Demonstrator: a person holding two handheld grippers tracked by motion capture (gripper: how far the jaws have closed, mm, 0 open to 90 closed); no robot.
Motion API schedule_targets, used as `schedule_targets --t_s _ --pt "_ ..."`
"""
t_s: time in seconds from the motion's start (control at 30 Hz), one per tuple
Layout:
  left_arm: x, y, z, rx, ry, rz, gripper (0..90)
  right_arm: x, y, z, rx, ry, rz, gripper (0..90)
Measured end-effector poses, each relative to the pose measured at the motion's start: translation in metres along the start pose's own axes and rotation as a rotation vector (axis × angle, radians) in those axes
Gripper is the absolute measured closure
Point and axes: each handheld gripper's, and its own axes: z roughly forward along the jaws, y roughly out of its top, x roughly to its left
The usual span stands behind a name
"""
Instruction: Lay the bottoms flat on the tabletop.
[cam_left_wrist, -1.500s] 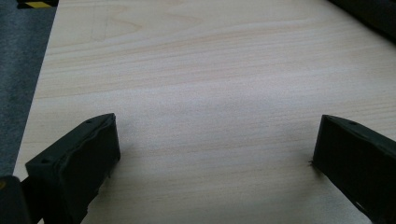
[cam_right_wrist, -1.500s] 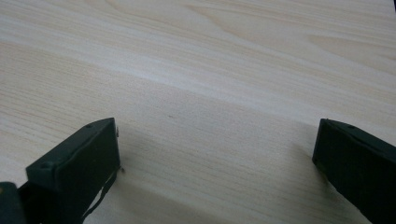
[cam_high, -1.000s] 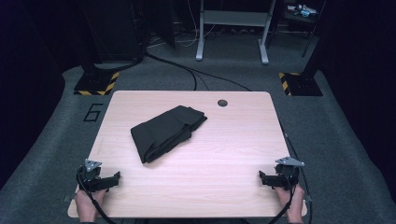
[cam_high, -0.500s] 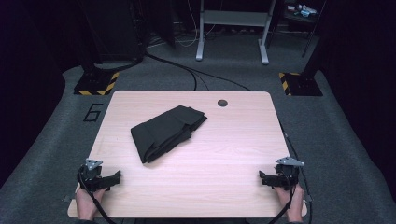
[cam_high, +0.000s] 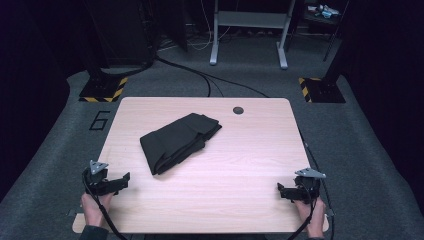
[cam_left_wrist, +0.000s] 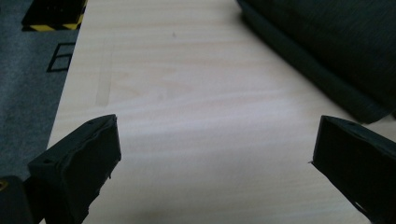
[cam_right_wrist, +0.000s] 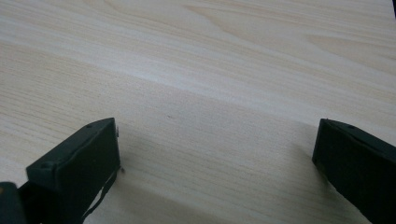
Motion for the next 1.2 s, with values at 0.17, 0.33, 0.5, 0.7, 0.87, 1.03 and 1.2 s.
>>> schedule_targets --t_s 0.17,0.33,0.5,0.7,0.87,1.03,1.2 --pt "-0.01 0.02 0.002 -0.027 -0.027 0.025 0.3 0.0 0.0 0.0 0.0 -0.001 0.0 0.0" --pt "-0.022 0.038 0.008 -0.044 -0.051 0.053 0.0 0.0 0.0 0.0 -0.001 -0.001 0.001 0.0" --pt "-0.033 0.057 0.016 -0.048 -0.078 0.075 0.0 0.0 0.0 0.0 -0.001 0.0 0.0 0.0" --pt "-0.042 0.077 0.028 -0.05 -0.113 0.09 0.0 0.0 0.0 0.0 -0.001 0.0 0.0 0.0" --pt "-0.052 0.094 0.041 -0.062 -0.126 0.109 0.0 0.0 0.0 0.0 -0.001 0.0 -0.001 0.1" --pt "-0.059 0.109 0.06 -0.045 -0.147 0.106 0.0 0.0 0.0 0.0 -0.001 0.0 -0.001 0.1" --pt "-0.065 0.112 0.078 -0.017 -0.145 0.107 0.0 0.0 0.0 0.0 -0.001 0.0 -0.002 0.1"
